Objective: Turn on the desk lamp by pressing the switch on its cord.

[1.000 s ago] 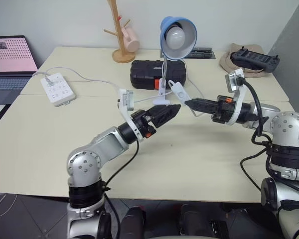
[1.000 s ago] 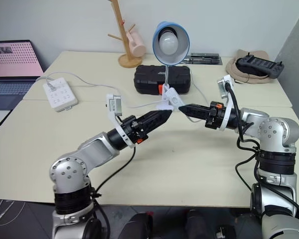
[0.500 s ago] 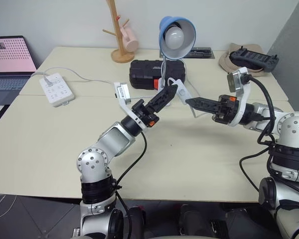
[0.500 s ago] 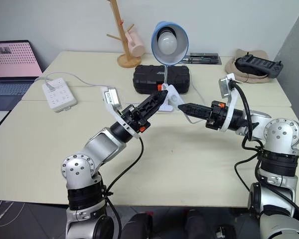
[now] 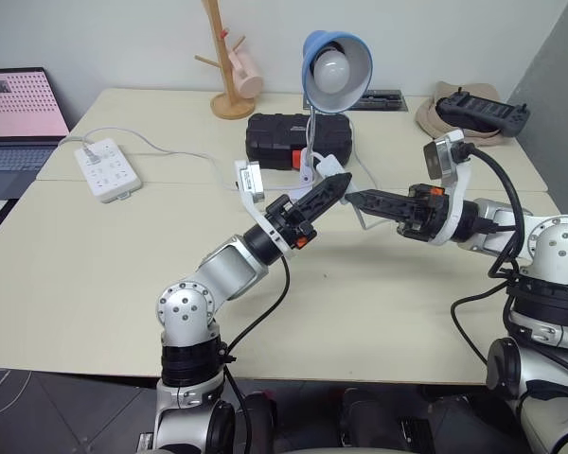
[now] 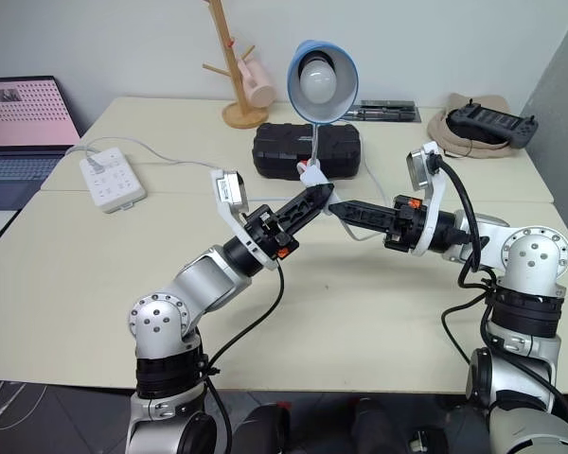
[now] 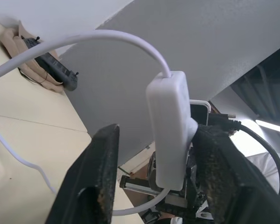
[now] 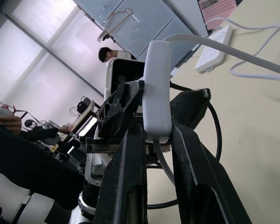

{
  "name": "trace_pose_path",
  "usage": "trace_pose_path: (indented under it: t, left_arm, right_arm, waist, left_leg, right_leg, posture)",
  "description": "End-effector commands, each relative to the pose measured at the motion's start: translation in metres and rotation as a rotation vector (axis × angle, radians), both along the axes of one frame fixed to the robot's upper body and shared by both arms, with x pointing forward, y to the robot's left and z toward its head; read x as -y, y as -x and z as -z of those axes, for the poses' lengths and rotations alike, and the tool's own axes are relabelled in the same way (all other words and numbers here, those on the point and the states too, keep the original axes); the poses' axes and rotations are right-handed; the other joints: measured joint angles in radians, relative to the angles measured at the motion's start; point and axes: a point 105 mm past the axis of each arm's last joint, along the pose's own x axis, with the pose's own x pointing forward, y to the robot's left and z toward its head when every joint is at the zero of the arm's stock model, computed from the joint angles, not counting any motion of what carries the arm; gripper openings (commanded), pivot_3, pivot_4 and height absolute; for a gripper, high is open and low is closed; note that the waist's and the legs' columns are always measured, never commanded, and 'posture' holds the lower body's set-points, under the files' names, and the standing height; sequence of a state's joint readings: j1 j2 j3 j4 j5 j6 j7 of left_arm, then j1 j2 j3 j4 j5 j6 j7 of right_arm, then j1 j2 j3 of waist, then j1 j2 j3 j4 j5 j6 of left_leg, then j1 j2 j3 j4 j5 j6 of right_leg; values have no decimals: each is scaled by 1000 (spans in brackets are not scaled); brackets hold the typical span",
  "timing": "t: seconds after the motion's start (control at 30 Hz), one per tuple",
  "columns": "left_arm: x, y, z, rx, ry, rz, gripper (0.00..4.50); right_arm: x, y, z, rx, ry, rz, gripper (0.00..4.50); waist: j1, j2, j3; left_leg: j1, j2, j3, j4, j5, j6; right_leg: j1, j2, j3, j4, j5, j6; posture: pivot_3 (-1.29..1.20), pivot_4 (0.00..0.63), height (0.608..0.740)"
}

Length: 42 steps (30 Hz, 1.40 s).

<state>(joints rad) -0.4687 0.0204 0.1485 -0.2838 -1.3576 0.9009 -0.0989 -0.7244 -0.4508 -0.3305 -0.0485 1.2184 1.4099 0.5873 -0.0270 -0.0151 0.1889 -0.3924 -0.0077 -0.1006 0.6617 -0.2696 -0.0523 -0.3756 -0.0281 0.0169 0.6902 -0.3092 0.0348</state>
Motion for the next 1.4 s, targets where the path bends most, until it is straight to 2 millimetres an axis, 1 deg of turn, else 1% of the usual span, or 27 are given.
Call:
trace_pose_path:
  t: [0.03,0.1,0.17,0.3,0.63,0.8,0.9,0.93,0.97,1.0,1.1,1.13,1.23,1.4]
  left_arm:
    - [-2,2,-13,32,42,2,1299]
    - [-2,2,-14,33,45,3,861]
    - [-3,2,-15,30,53,2,740]
    - [-6,0,-19,23,73,1,695]
    - [-6,3,-21,22,94,22,684]
    - [-5,1,-15,10,53,10,683]
    - [-6,1,-16,17,55,5,683]
    - [-7,2,-18,26,63,10,1383]
    - [-7,3,-20,32,71,16,1472]
    - [-7,4,-21,41,65,15,1745]
    - [-5,0,-14,23,17,-10,2370]
    - [-5,1,-13,27,13,0,2573]
    - [-4,6,-15,42,24,23,2573]
    - [-3,7,-14,47,24,31,2573]
  right_arm:
    - [-1,11,-12,58,-21,-33,386]
    - [-1,11,-12,54,-22,-30,386]
    - [0,11,-11,51,-22,-27,386]
    - [1,12,-10,45,-25,-20,386]
    - [2,13,-10,41,-31,-13,386]
    - [2,13,-10,39,-31,-11,386]
    - [2,13,-10,40,-30,-11,386]
    - [2,12,-10,40,-29,-10,386]
    - [1,12,-10,41,-29,-9,386]
    - [1,12,-10,41,-28,-9,386]
    - [2,12,-10,42,-27,-8,386]
    - [2,12,-10,43,-25,-7,386]
    - [3,12,-9,44,-24,-5,386]
    - [3,12,-10,46,-25,-3,386]
  waist:
    - [0,0,0]
    - [0,0,0]
    - [0,0,0]
    - [0,0,0]
    - [0,0,0]
    - [0,0,0]
    - [0,0,0]
    - [0,0,0]
    - [0,0,0]
    - [0,0,0]
    - [1,0,0]
    - [1,0,0]
    - [1,0,0]
    - [1,0,0]
  left_leg:
    - [0,0,0,0,0,0]
    - [0,0,0,0,0,0]
    - [-1,0,0,0,0,0]
    - [-1,0,-1,0,0,0]
    - [-2,0,-1,0,0,0]
    - [-2,0,-1,0,0,0]
    - [-2,0,-1,0,0,0]
    - [-2,0,-1,0,0,0]
    - [-2,0,-1,0,0,0]
    - [-2,0,-1,0,0,0]
    - [-3,0,-1,-1,0,0]
    - [-4,0,-1,0,0,0]
    - [-4,0,-1,0,0,0]
    - [-5,0,-1,0,0,0]
  right_leg:
    - [0,0,0,0,0,0]
    - [0,0,0,-1,0,0]
    - [0,0,0,-1,0,0]
    - [0,0,0,-1,0,0]
    - [-1,0,0,-2,0,1]
    - [-1,1,0,-3,0,1]
    - [-1,1,0,-3,0,1]
    - [-1,1,0,-3,0,1]
    - [-1,1,0,-3,0,1]
    - [-1,1,0,-3,0,1]
    - [-2,1,0,-4,1,1]
    - [-2,1,0,-4,1,1]
    - [-2,1,0,-4,1,2]
    - [-3,1,0,-5,1,2]
  posture:
    - [0,150,740]
    - [0,150,740]
    - [0,150,740]
    - [0,150,740]
    - [0,150,740]
    - [0,150,740]
    - [0,150,740]
    - [0,150,740]
    - [0,150,740]
    - [0,150,740]
    - [0,150,740]
    - [0,150,740]
    - [0,150,740]
    - [0,150,740]
